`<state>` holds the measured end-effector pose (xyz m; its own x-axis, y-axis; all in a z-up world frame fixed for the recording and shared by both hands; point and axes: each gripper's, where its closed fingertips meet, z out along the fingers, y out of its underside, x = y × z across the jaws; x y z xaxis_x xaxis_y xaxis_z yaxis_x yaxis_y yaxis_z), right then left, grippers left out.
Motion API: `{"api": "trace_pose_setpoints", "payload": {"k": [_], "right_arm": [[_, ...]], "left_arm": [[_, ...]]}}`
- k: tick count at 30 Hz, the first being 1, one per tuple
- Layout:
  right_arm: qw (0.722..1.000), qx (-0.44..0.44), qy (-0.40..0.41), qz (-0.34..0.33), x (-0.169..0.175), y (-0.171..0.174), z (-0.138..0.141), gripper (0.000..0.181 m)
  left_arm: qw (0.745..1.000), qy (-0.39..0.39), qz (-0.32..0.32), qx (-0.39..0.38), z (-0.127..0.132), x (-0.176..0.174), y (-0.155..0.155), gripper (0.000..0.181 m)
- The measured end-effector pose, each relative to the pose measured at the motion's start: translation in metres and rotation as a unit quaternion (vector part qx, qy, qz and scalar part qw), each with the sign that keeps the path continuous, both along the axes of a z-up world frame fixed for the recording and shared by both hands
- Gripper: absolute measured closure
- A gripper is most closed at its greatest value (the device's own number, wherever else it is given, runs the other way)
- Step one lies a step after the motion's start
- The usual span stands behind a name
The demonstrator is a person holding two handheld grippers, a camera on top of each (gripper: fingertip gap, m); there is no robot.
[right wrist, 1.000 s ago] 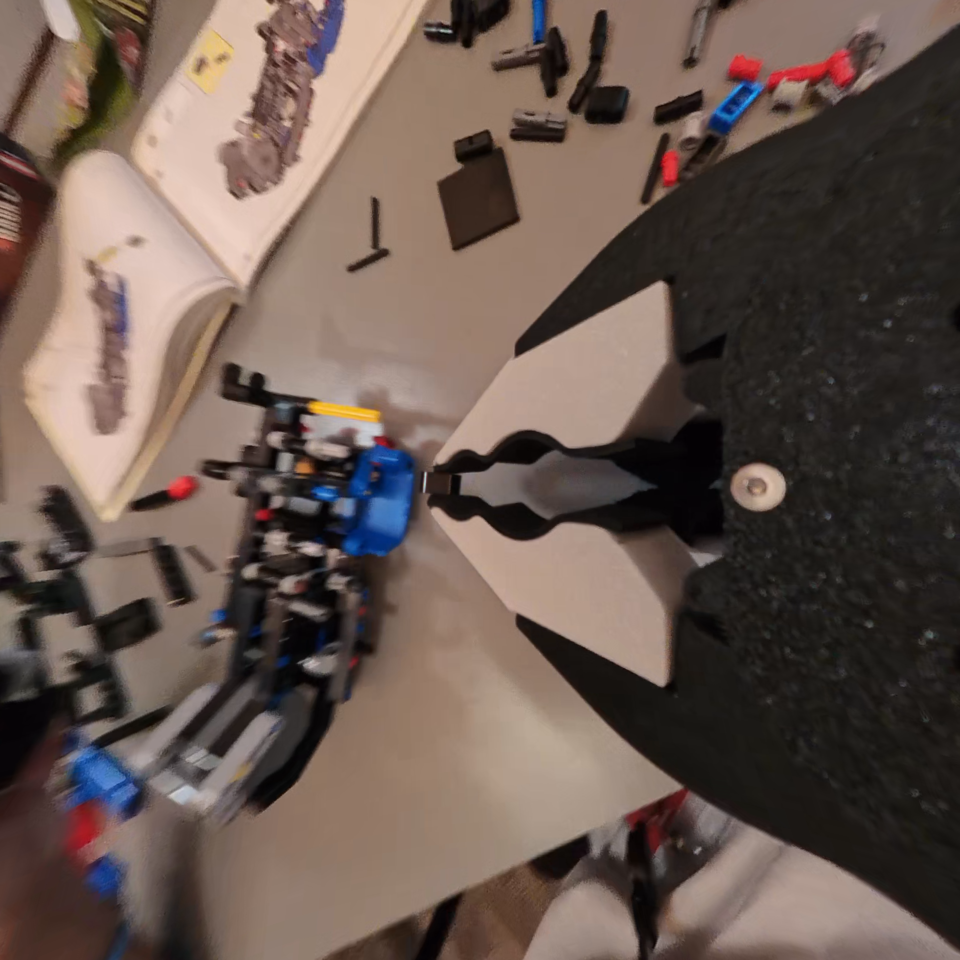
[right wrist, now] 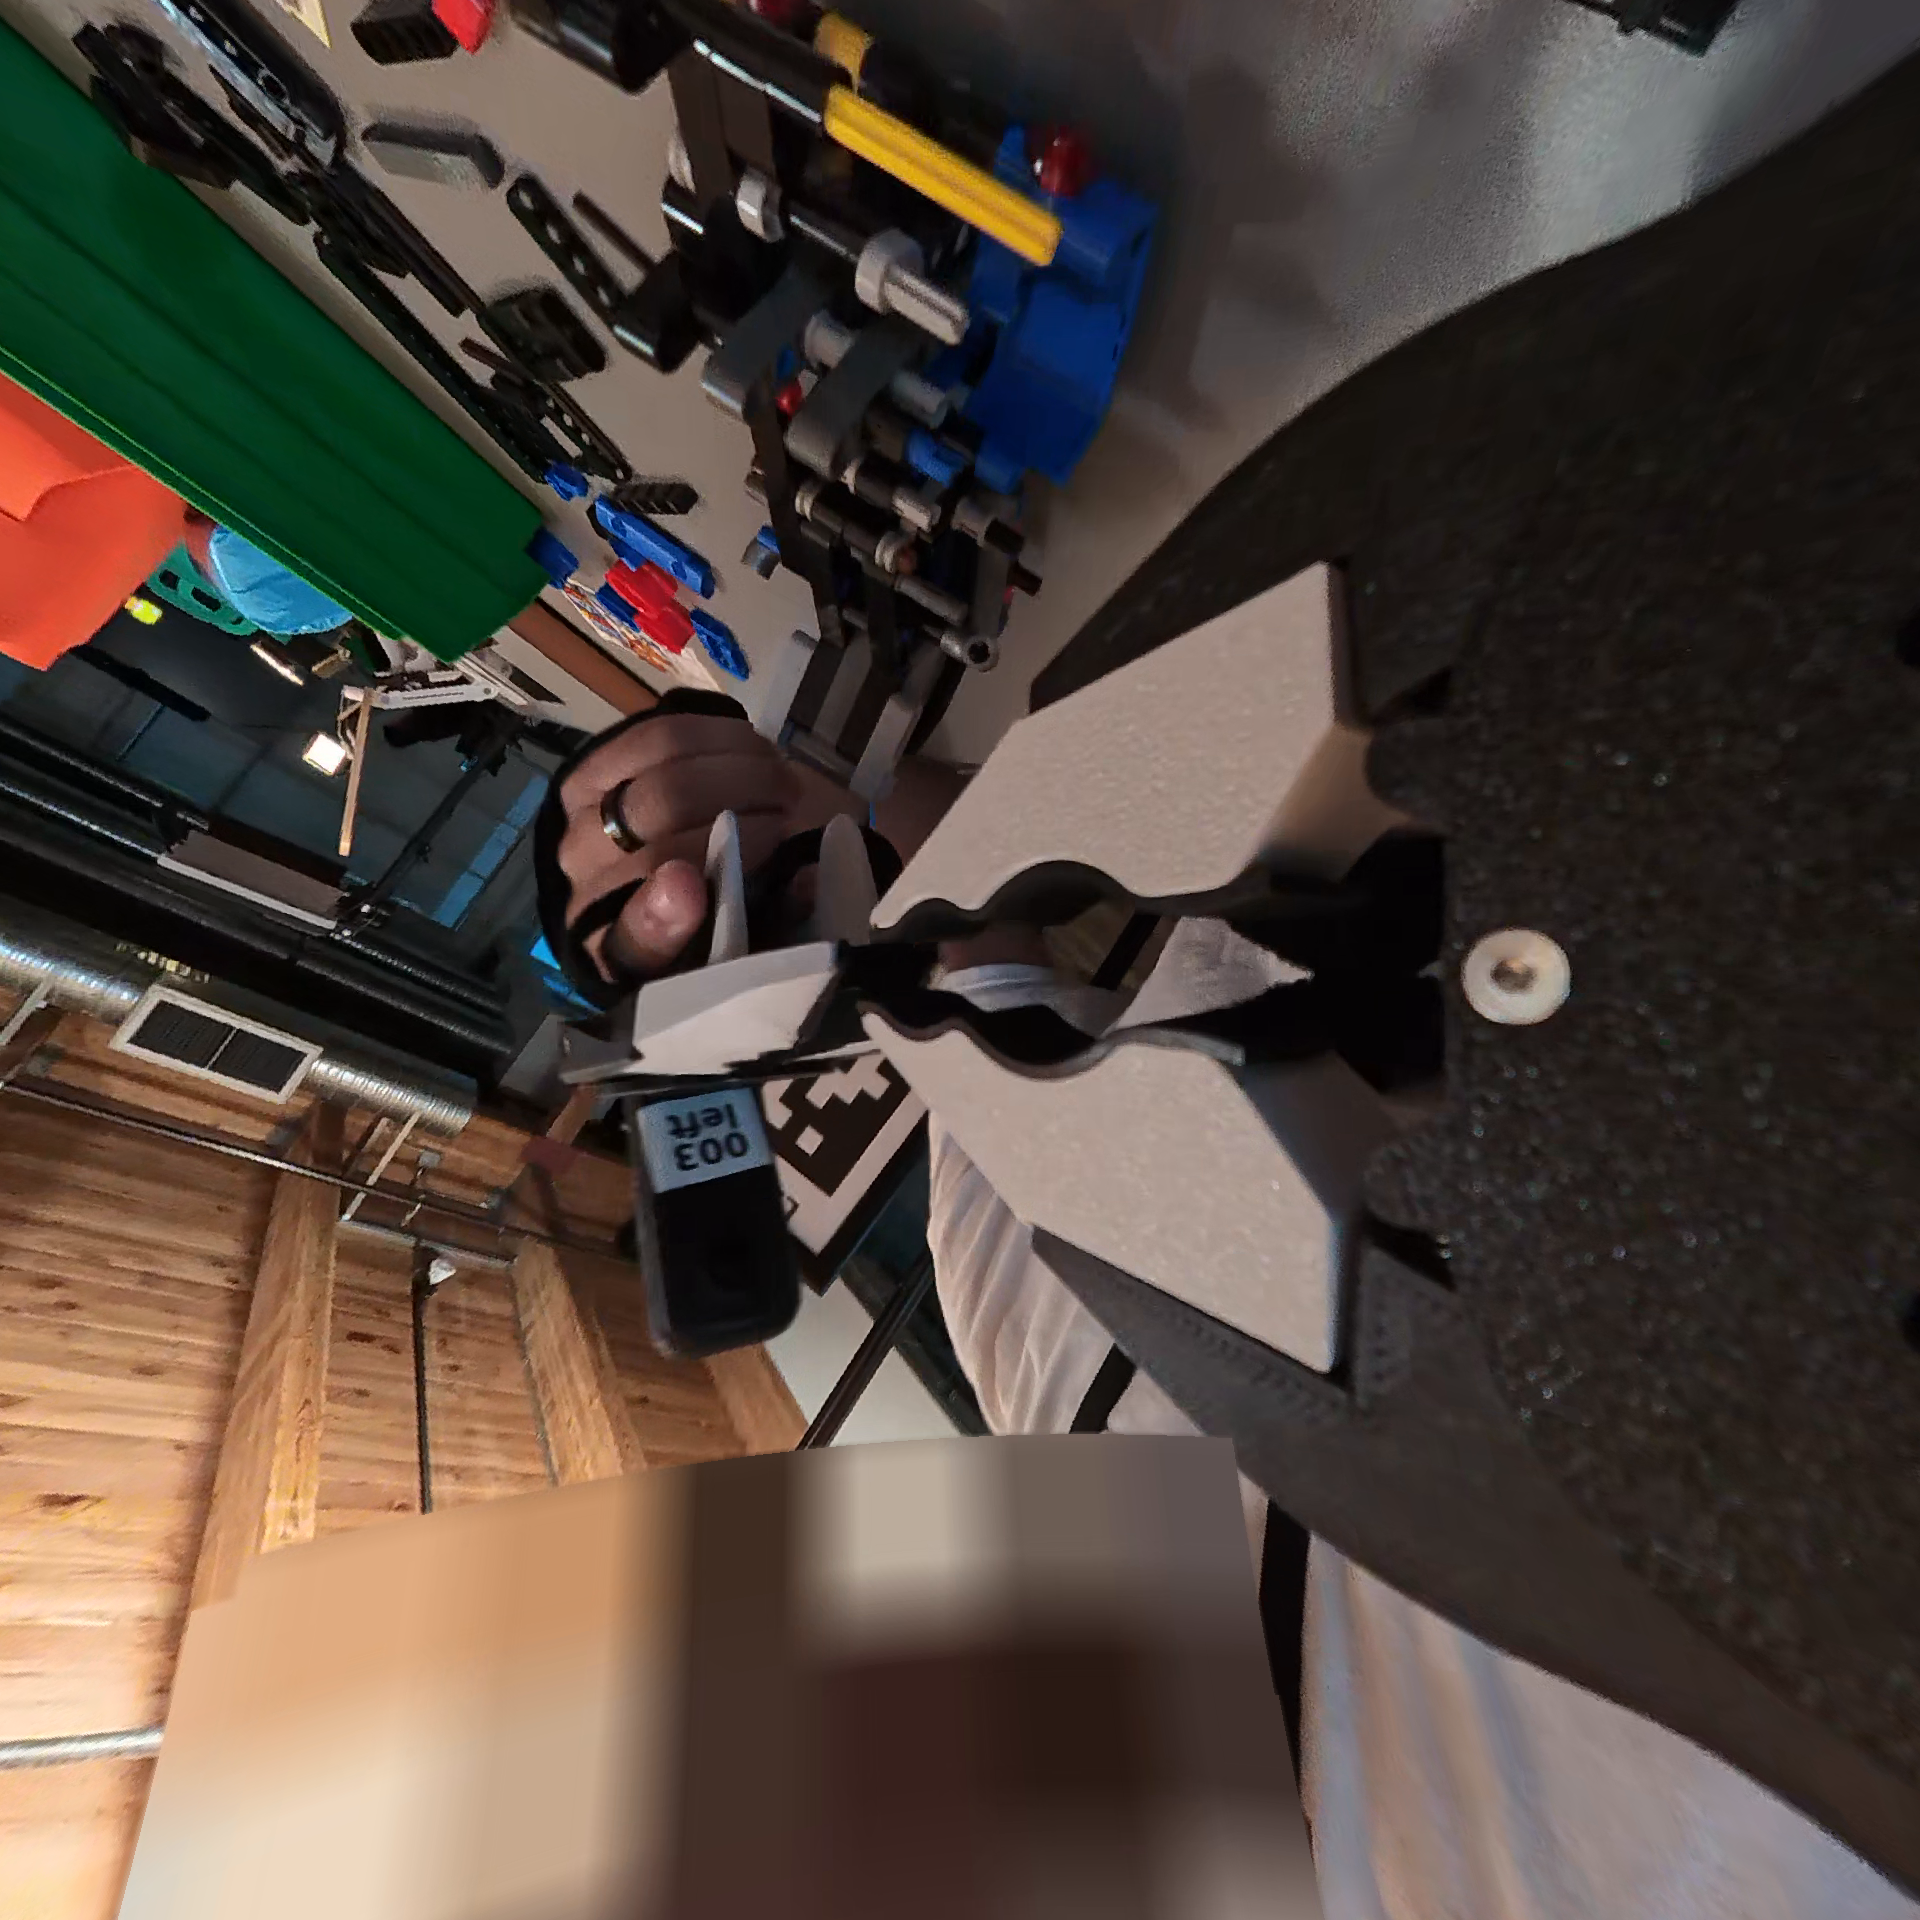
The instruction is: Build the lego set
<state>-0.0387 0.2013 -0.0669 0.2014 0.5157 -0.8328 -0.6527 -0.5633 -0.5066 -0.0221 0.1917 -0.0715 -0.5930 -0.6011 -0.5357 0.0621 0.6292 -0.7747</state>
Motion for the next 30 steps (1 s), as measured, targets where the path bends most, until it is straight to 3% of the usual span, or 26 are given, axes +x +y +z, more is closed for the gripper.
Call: {"api": "trace_pose_setpoints", "payload": {"k": [3, 5, 8, 12, 16, 21, 26, 30], "right_arm": [[0.999, 0.005, 0.033, 0.006, 0.003, -0.001, 0.004, 0.174], [1.0, 0.001, 0.012, 0.012, 0.003, -0.003, 0.001, 0.175], [0.994, -0.026, -0.106, 0.006, 0.004, -0.004, -0.014, 0.175], [0.957, -0.061, -0.283, -0.028, 0.012, -0.002, -0.034, 0.175], [0.935, -0.074, -0.343, -0.05, 0.017, -0.002, -0.039, 0.175], [0.947, -0.021, -0.31, -0.082, 0.024, -0.005, -0.018, 0.161], [0.938, 0.031, -0.326, -0.115, 0.028, -0.007, -0.006, 0.162], [0.933, 0.025, -0.334, -0.134, 0.028, 0.001, -0.009, 0.168]], "left_arm": [[0.998, -0.041, 0.035, 0.02, 0.004, 0.004, 0.0, 0.168], [0.998, -0.043, 0.046, 0.029, 0.002, 0.004, -0.001, 0.168], [0.996, -0.01, 0.04, 0.081, -0.015, 0.002, -0.001, 0.167], [0.972, -0.027, 0.04, 0.229, -0.028, 0.003, 0.003, 0.172], [0.941, -0.058, 0.058, 0.33, -0.033, 0.008, 0.005, 0.174], [0.953, -0.072, 0.109, 0.273, -0.02, 0.017, 0.01, 0.175], [0.976, -0.058, 0.143, 0.153, -0.011, 0.02, 0.016, 0.176], [0.975, -0.079, 0.155, 0.136, -0.006, 0.02, 0.015, 0.175]]}}
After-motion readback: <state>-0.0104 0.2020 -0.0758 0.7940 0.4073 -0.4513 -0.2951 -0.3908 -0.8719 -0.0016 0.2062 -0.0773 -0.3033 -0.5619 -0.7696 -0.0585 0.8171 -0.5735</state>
